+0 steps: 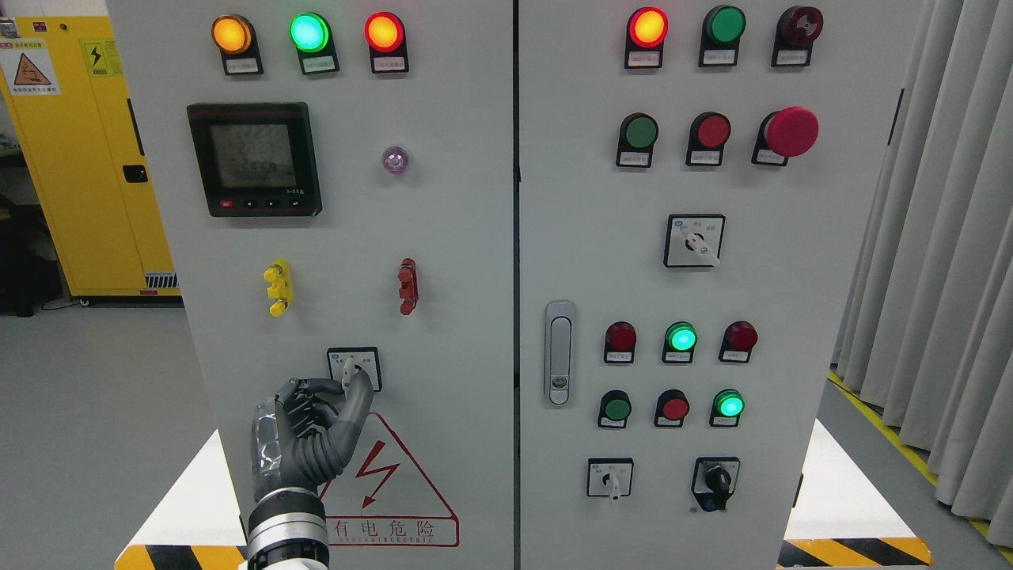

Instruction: Turn on light switch 1

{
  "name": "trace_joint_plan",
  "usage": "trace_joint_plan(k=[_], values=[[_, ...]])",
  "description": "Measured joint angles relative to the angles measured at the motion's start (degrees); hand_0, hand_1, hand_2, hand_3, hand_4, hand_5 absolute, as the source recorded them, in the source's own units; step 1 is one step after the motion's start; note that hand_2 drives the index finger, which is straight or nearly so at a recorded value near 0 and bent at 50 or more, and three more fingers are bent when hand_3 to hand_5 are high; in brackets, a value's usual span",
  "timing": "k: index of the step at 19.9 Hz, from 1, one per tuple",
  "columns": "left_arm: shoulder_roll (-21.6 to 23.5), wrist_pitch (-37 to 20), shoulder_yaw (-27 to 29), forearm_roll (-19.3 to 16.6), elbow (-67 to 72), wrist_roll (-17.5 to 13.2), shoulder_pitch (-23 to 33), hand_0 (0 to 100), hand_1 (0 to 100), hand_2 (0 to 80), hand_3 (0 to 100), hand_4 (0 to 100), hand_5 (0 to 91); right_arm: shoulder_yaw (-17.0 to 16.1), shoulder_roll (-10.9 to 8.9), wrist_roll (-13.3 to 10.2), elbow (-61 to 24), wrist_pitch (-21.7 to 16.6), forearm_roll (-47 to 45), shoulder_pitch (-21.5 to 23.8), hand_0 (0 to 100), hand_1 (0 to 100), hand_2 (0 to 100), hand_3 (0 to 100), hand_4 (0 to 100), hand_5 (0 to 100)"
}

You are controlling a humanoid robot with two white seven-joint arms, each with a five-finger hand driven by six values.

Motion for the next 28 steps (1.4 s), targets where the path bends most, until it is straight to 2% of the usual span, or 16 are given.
trace_joint_plan(k=[28], values=[[-0.20,0.65,0.00,-0.07,0.75,-0.10,-0.69,30,65,61.7,95,89,85.2,0.00,0.00,0.00,0.00,0.00,0.00,0.00,0,50,4,0,0,0]])
